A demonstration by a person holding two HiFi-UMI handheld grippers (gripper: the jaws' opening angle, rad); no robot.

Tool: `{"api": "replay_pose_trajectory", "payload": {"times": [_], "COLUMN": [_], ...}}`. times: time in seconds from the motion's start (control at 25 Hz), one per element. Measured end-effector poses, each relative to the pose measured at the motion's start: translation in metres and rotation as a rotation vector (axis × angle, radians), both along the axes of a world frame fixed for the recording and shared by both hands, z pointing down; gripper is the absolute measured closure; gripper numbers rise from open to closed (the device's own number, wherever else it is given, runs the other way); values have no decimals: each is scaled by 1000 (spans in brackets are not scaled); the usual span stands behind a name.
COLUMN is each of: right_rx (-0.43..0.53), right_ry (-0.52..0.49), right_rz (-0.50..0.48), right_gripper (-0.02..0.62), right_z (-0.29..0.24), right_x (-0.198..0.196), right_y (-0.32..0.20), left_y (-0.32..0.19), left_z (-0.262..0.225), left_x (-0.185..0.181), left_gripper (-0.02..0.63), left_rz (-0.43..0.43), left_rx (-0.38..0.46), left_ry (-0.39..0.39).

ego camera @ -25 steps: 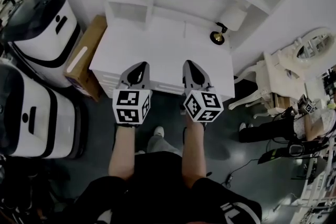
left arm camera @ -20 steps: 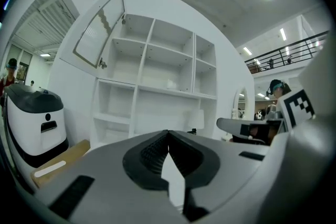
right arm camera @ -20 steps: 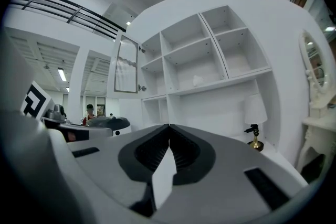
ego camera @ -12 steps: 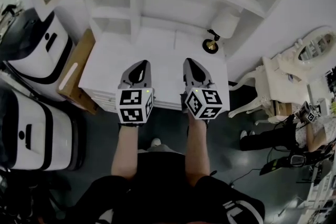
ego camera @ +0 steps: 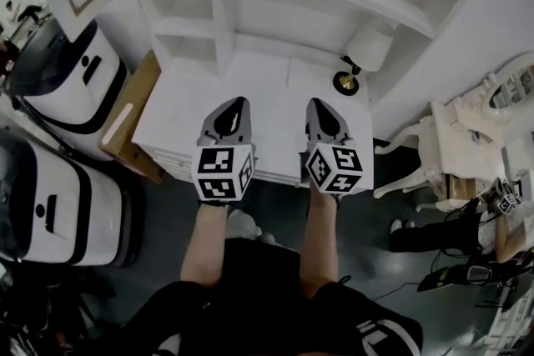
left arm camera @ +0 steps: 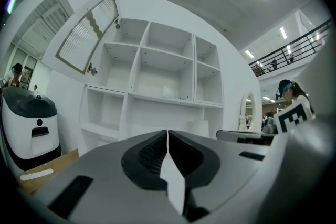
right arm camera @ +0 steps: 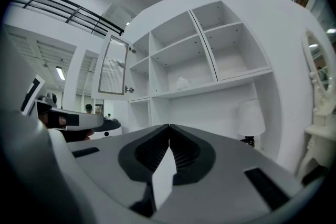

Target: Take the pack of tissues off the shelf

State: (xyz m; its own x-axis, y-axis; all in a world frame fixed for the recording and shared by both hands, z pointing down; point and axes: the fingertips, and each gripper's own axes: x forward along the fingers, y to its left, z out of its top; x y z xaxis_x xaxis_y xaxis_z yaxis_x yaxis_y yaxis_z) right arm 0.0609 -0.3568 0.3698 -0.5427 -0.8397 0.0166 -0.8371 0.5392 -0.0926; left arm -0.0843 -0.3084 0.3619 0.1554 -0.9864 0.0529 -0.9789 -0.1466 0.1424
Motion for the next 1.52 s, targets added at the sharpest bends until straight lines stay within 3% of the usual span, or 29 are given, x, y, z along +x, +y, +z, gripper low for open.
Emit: {"api": "replay_pose_trajectory", "payload": {"times": [0.24,0.56,0.76,0.88,1.08,1.28,1.52], "right_rx": [11,8,38,56,60,84,58], "right_ry": [-8,-16,-12,-10,-11,62,60], "right_rz": [-53,36,58,68,82,94,96], "right_gripper": [576,576,577,575,577,577,577], "right_z": [14,16,7,4,3,1,11], "right_x": [-22,16,27,28,33,32,35], "right_y": [-5,-27,-41,-52,-70,-83,-105], "left_y": [-20,-72,-106,-128,-166,-196,-231], "left_z": [2,-27,-49,-65,-87,-90,-113], "left_x": [0,27,30,31,32,30,30], "left_gripper": [594,594,592,524,520,502,471], "left_rz": [23,123,114,131,146,124,142], "left_rx": [18,111,163,186,210,195,221], "left_ry": [9,-30,-54,-93,-149,-191,-156]}}
